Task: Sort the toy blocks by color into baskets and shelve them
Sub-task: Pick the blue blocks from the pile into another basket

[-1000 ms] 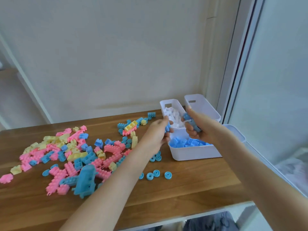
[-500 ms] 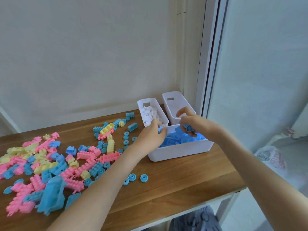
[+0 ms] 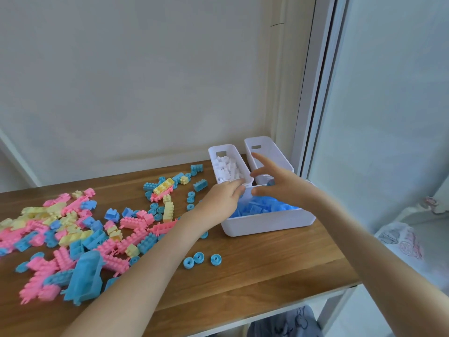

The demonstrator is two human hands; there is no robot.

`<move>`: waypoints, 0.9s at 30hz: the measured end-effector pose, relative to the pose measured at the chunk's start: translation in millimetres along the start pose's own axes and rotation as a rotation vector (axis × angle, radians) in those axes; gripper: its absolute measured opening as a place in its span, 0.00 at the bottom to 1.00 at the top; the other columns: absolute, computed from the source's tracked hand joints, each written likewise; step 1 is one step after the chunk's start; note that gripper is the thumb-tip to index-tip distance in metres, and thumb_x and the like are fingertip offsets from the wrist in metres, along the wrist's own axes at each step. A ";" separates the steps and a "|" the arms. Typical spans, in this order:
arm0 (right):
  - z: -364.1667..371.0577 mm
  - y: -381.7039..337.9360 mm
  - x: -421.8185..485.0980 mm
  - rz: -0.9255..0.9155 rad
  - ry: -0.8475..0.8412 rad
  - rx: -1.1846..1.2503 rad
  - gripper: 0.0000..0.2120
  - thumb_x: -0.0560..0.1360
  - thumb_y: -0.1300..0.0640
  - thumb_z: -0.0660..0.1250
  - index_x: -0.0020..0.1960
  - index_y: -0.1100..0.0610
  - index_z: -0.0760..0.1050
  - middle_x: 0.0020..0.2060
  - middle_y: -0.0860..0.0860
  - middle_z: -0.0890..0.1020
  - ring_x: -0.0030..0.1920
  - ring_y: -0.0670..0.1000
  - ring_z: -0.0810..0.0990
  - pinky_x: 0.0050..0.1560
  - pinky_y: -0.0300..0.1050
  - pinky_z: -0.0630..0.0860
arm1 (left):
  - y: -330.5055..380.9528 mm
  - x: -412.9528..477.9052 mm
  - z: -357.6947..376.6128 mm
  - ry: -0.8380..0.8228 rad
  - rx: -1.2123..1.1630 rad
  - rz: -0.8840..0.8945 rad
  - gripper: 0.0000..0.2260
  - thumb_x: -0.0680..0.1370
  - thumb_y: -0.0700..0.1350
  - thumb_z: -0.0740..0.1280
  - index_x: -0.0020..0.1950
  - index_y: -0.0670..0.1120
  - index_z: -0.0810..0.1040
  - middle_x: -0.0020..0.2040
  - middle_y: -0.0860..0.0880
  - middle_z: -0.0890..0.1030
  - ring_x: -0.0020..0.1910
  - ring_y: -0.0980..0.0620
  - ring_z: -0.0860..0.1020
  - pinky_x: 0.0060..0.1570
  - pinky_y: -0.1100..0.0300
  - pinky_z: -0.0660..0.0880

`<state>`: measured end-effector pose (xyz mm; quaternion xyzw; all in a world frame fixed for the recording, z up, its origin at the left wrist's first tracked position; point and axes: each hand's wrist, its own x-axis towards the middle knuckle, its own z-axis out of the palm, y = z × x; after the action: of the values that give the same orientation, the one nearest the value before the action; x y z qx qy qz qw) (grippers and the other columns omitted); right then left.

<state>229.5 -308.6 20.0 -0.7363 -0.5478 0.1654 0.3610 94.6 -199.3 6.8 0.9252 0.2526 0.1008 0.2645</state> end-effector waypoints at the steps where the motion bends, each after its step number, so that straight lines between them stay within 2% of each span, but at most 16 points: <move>1: 0.6 -0.1 1.4 -0.009 -0.013 -0.019 0.38 0.74 0.56 0.69 0.76 0.45 0.50 0.60 0.45 0.74 0.31 0.34 0.73 0.39 0.30 0.72 | -0.1 -1.5 -0.8 -0.002 0.008 -0.009 0.19 0.84 0.50 0.50 0.75 0.53 0.61 0.74 0.46 0.65 0.69 0.46 0.68 0.60 0.57 0.68; 5: 1.9 0.1 2.5 0.021 -0.005 -0.082 0.32 0.75 0.57 0.69 0.74 0.48 0.57 0.61 0.47 0.75 0.41 0.41 0.74 0.46 0.33 0.71 | -1.1 -2.5 -2.4 -0.005 0.063 -0.019 0.17 0.84 0.49 0.50 0.72 0.51 0.65 0.68 0.45 0.72 0.59 0.46 0.76 0.48 0.59 0.74; 7: 1.6 0.8 -1.0 0.029 0.000 -0.114 0.29 0.75 0.59 0.68 0.72 0.50 0.59 0.61 0.48 0.75 0.46 0.45 0.74 0.47 0.33 0.68 | -1.8 -0.7 -2.0 -0.013 0.108 -0.004 0.16 0.84 0.45 0.51 0.72 0.50 0.66 0.67 0.45 0.73 0.59 0.49 0.76 0.52 0.58 0.77; 13: 0.4 7.3 -7.1 0.023 0.043 -0.280 0.28 0.75 0.59 0.68 0.71 0.52 0.63 0.66 0.50 0.67 0.56 0.47 0.67 0.54 0.36 0.65 | 3.5 -0.3 -0.8 -0.014 0.144 0.021 0.16 0.84 0.42 0.50 0.71 0.48 0.65 0.63 0.44 0.75 0.53 0.51 0.77 0.46 0.62 0.73; 16: 1.3 9.9 -10.1 0.049 0.036 -0.288 0.25 0.75 0.61 0.68 0.69 0.51 0.66 0.65 0.51 0.69 0.56 0.47 0.71 0.54 0.35 0.67 | 2.2 -0.2 2.5 0.000 0.092 0.010 0.16 0.83 0.39 0.52 0.69 0.49 0.67 0.66 0.45 0.72 0.50 0.53 0.76 0.39 0.65 0.71; 18: 2.7 9.5 -11.7 0.051 0.018 -0.289 0.22 0.76 0.64 0.66 0.67 0.51 0.68 0.62 0.50 0.72 0.52 0.45 0.73 0.50 0.33 0.69 | 1.5 -0.3 4.4 0.001 0.062 0.021 0.16 0.83 0.38 0.52 0.68 0.50 0.68 0.68 0.46 0.69 0.54 0.53 0.74 0.41 0.67 0.70; 22: 5.4 8.6 -13.6 0.049 0.035 -0.270 0.21 0.75 0.67 0.66 0.66 0.54 0.70 0.63 0.52 0.72 0.53 0.44 0.74 0.52 0.32 0.72 | 1.5 -1.6 5.6 0.000 0.046 0.051 0.15 0.83 0.39 0.52 0.66 0.49 0.70 0.68 0.47 0.69 0.62 0.51 0.72 0.45 0.69 0.69; 25: 6.4 7.4 -14.1 0.031 0.082 -0.257 0.19 0.75 0.67 0.65 0.64 0.55 0.72 0.62 0.51 0.73 0.56 0.46 0.75 0.50 0.30 0.71 | 1.4 -2.2 6.0 0.011 0.050 0.050 0.16 0.82 0.37 0.52 0.65 0.49 0.72 0.66 0.47 0.71 0.62 0.51 0.72 0.56 0.62 0.73; 27: 7.8 6.5 -13.5 0.007 0.114 -0.246 0.18 0.75 0.67 0.65 0.63 0.56 0.73 0.61 0.51 0.73 0.55 0.45 0.74 0.47 0.23 0.68 | 0.7 -2.6 6.0 0.022 0.044 0.048 0.16 0.81 0.36 0.54 0.63 0.49 0.73 0.65 0.48 0.72 0.61 0.51 0.73 0.58 0.59 0.73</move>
<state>224.3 -319.3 7.9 -0.7851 -0.5401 0.0561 0.2979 94.7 -203.8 2.0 0.9355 0.2353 0.1118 0.2387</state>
